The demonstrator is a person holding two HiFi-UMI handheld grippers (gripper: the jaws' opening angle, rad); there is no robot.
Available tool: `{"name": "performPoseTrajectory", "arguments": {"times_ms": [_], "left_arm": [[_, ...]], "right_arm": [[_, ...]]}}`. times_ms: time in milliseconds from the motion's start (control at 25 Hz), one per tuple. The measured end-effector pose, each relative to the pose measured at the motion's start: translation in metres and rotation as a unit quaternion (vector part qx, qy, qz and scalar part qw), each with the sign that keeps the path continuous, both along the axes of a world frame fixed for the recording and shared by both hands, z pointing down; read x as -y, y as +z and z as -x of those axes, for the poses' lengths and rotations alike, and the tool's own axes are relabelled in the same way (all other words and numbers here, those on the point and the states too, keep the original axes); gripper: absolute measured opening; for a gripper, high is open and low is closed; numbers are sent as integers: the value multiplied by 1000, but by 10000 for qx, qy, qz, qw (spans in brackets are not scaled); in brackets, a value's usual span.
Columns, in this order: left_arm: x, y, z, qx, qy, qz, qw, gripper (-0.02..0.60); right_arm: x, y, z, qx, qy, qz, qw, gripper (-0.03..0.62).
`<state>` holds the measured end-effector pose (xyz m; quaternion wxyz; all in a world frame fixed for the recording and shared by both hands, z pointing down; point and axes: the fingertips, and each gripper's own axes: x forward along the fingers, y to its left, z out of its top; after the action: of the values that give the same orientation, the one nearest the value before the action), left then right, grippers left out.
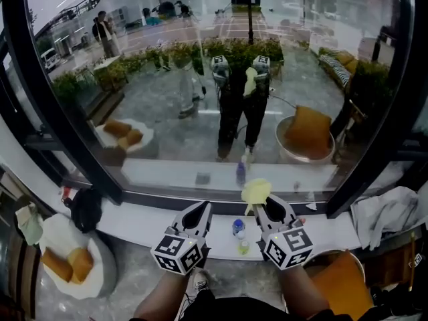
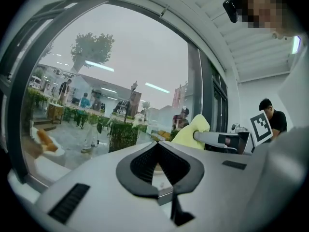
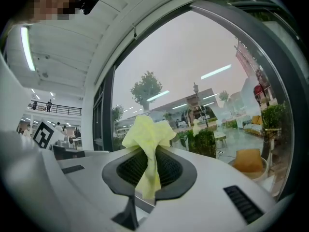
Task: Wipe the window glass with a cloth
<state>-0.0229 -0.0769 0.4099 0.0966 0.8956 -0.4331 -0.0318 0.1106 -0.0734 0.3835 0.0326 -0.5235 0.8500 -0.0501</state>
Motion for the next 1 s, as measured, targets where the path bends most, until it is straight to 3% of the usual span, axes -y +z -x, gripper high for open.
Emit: {"name": "performPoseTrajectory", "arguments": {"times_ms": [640, 1000], "left_arm": [[108, 8, 120, -160, 186, 15, 9997, 8], [137, 18, 194, -205, 101, 17, 9997, 8]], "right_arm": [[117, -12, 121, -184, 258, -119, 9994, 61], [172, -23, 190, -476, 443, -372, 9972, 61]]}}
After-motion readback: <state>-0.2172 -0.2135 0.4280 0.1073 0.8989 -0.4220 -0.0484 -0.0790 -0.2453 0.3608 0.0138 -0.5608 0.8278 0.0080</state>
